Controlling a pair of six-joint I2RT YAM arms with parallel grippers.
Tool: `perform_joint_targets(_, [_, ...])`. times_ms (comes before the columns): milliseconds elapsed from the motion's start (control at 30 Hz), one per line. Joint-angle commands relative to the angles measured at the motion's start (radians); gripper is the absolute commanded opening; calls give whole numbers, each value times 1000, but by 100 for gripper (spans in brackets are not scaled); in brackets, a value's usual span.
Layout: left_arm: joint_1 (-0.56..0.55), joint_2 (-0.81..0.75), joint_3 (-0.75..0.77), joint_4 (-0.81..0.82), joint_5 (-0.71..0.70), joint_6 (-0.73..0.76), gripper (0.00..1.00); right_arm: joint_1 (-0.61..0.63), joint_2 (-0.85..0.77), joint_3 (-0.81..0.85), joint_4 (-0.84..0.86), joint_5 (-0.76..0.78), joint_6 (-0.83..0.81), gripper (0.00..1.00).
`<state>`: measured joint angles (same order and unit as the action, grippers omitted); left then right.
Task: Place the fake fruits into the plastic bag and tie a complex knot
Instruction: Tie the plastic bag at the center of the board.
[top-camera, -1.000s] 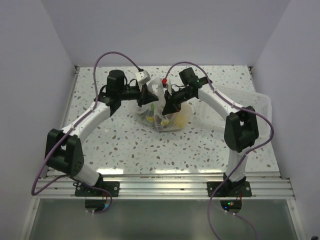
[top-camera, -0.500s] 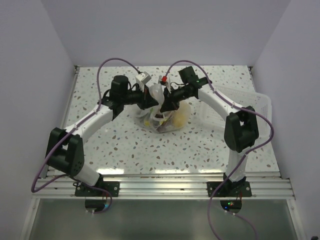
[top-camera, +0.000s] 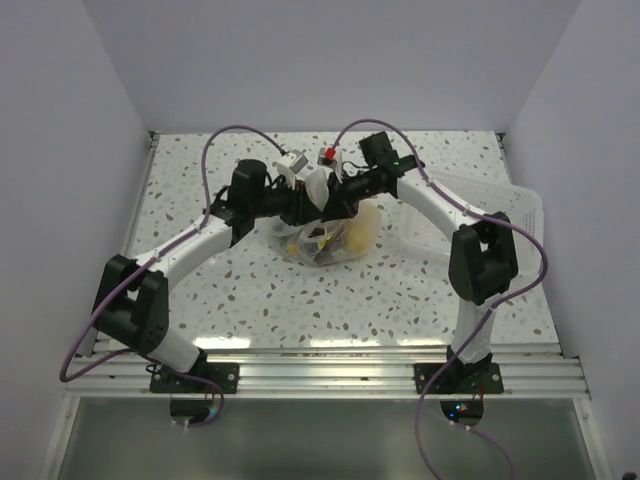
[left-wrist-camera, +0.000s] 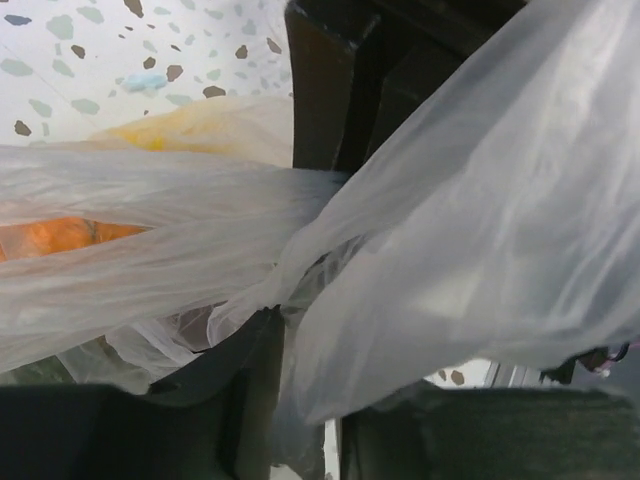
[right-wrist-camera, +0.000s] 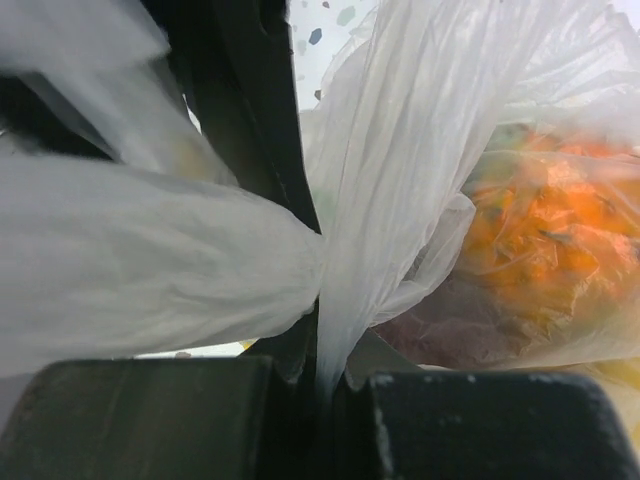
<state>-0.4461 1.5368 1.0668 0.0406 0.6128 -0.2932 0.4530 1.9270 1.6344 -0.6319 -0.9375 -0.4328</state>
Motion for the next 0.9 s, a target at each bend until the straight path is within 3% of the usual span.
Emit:
perform_joint_targets(0, [-19, -43, -31, 37, 43, -9, 32, 10, -62, 8, 92, -55, 45, 0])
perform_joint_targets(133, [-16, -119, -64, 54, 58, 17, 53, 10, -59, 8, 94, -61, 52, 0])
perform_joint_targets(267, [15, -170, -48, -34, 39, 106, 70, 10, -59, 2, 87, -63, 46, 0])
perform_joint_targets(367, [58, -193, -18, -146, 112, 230, 83, 9, -60, 2, 74, -64, 31, 0])
perform_joint_targets(467, [127, -221, 24, -292, 221, 472, 98, 9, -57, 4, 54, -67, 16, 0])
perform_joint_targets(500, [162, -222, 33, -370, 252, 588, 99, 10, -56, 5, 44, -70, 6, 0])
perform_joint_targets(600, [242, -222, 68, -483, 274, 748, 99, 9, -49, 7, 40, -72, 2, 0])
perform_joint_targets(667, [276, -221, 76, -508, 266, 785, 97, 9, -48, 11, 38, -67, 6, 0])
perform_joint_targets(767, [313, -260, 15, -501, 249, 720, 86, 9, -43, 16, 47, -69, 34, 0])
perform_joint_targets(800, [313, -292, -26, -408, 195, 586, 80, 9, -43, 16, 51, -69, 45, 0])
perform_joint_targets(867, [299, -449, -191, -273, 95, 453, 81, 9, -46, 9, 67, -63, 68, 0])
